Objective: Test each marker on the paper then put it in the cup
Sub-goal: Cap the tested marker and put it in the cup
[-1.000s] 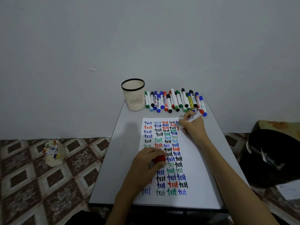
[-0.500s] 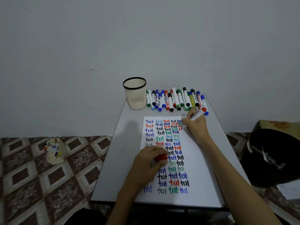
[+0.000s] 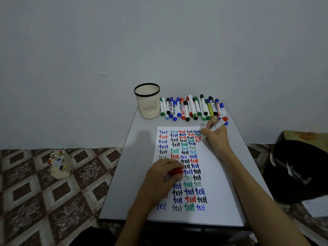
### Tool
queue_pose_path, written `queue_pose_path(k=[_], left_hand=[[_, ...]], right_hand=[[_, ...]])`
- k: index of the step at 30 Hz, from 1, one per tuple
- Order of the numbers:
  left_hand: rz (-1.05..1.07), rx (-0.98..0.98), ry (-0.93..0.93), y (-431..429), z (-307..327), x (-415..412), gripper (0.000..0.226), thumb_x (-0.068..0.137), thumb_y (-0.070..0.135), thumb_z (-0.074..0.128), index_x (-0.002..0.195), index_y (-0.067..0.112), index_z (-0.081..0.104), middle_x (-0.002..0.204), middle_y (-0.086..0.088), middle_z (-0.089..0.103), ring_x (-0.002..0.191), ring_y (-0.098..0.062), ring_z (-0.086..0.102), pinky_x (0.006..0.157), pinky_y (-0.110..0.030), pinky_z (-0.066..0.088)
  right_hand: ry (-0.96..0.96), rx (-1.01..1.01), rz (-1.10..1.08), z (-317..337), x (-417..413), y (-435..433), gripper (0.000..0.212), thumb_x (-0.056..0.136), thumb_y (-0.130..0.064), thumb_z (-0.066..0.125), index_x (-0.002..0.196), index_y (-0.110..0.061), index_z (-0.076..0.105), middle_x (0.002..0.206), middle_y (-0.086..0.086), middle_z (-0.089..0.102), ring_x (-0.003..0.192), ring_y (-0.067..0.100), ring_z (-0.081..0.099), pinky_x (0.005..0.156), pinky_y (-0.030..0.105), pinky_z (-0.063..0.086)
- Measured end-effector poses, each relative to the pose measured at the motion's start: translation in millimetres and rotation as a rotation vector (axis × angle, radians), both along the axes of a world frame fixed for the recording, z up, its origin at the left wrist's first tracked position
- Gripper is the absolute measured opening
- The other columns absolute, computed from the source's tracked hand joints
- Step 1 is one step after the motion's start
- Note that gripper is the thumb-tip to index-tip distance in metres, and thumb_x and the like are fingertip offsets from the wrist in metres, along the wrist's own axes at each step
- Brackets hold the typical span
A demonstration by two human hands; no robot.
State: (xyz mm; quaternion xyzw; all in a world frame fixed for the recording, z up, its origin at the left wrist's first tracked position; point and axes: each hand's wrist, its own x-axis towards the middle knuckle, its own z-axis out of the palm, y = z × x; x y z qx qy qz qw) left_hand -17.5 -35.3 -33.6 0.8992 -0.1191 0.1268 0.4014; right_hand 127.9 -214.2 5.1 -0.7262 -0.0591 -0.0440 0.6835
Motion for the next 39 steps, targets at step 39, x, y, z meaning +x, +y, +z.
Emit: queue_pose_path(k=[39], left_hand=[[0.02, -0.077, -0.021, -1, 6, -4, 0.031, 0.083, 0.025, 0.069, 0.113, 0.024, 0.063, 0.105, 0.017, 0.059, 0.101, 0.002, 0.055, 0.089, -0.011, 0.042]], right_hand=[[0.047, 0.348, 0.03, 11, -53, -3, 0.019, 0.092, -0.019, 0.06, 0.09, 0.0, 0.064, 0.086, 0.017, 0.071, 0.073, 0.027, 0.071, 0.058, 0.032, 0.06]])
